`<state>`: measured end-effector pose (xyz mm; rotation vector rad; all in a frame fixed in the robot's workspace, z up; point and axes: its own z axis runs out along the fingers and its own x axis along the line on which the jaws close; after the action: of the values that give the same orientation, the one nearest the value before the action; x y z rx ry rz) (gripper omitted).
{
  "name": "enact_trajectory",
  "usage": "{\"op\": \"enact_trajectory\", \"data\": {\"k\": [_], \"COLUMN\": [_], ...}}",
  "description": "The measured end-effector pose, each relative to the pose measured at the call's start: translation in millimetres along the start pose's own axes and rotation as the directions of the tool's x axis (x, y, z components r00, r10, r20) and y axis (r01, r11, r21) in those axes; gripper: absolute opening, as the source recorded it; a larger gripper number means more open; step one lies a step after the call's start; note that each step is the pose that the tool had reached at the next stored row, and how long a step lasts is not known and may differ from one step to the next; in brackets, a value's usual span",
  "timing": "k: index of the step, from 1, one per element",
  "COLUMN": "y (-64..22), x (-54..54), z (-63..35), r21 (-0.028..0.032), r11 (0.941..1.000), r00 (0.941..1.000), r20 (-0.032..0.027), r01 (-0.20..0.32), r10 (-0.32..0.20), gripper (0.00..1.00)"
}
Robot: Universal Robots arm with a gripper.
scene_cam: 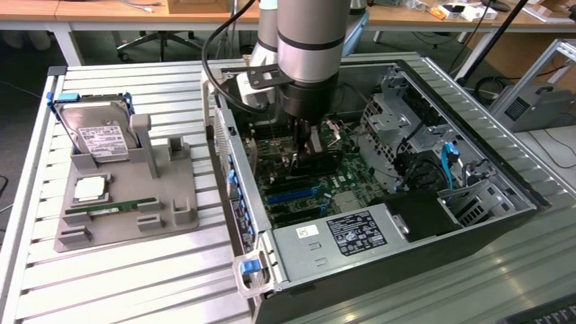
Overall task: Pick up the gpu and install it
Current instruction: 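Insert the gpu into the slot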
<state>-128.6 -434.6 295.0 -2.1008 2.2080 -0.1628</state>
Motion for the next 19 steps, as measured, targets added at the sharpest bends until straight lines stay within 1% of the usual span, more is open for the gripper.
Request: {"op": "enact_trajectory", "data": {"k": [5, 10, 14, 19], "y": [-0.1, 0.5, 0.2, 1.2], "x": [5.7, 10.7, 19.4, 23.4], "z": [1.3, 6.9, 7.8, 8.5], "r21": [0.0001, 0.0001, 0.0001, 0.0001], "r11": [1.0, 1.0, 1.0, 1.0], "r00": [1.0, 1.0, 1.0, 1.0], "r20": [0.0001, 0.0, 0.0001, 0.0001], "r01": [0.0, 0.0, 0.0, 0.0], "r10": [0.0, 0.0, 0.0, 0.0], "gripper": [0.27, 0.27, 0.27, 0.27]}}
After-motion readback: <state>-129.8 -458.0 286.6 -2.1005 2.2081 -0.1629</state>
